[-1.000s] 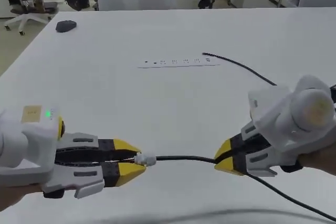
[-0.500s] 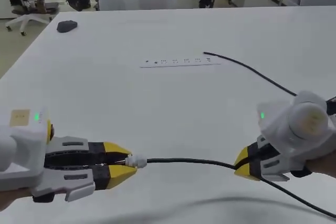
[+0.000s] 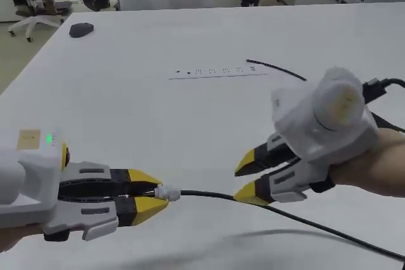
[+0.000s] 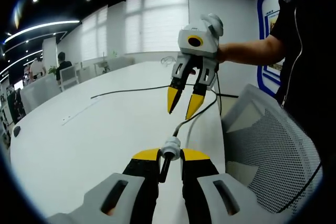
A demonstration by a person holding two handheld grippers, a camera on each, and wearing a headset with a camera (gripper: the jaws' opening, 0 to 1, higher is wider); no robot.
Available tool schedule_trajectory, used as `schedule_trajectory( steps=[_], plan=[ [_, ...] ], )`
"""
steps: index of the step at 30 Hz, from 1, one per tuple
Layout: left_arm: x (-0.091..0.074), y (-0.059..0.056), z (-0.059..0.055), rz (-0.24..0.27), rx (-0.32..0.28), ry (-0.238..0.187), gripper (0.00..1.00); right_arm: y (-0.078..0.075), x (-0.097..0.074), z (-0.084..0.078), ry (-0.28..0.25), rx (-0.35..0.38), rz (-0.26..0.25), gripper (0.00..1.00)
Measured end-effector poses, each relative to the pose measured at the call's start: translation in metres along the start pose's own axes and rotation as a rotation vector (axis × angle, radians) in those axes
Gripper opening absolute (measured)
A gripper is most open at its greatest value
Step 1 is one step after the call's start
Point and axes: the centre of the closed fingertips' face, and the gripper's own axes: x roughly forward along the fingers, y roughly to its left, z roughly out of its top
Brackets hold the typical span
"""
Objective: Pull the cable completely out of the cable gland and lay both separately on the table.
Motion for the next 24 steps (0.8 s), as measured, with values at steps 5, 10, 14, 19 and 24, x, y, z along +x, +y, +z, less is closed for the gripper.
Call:
schedule_trajectory(
  steps=[5,10,14,19,24],
  plan=[
    [-0.002,-0.003,0.003,0.002,0.010,-0.006,0.14,0.010,0.024,0.011,0.029,-0.071,0.054,0.12],
    [-0.003,-0.003,0.003,0.006,0.010,-0.007,0.14,0.016,0.035,0.016,0.037,-0.104,0.081,0.09],
    [-0.003,-0.003,0.001,0.010,0.008,-0.008,0.14,0.019,0.037,0.021,0.030,-0.134,0.100,0.00],
    [-0.005,-0.002,-0.002,0.015,-0.001,-0.010,0.14,0.020,0.041,0.021,0.044,-0.175,0.109,0.00],
    [-0.012,0.002,-0.006,0.036,-0.013,-0.019,0.14,0.017,0.043,0.016,0.071,-0.188,0.110,0.00]
  ],
)
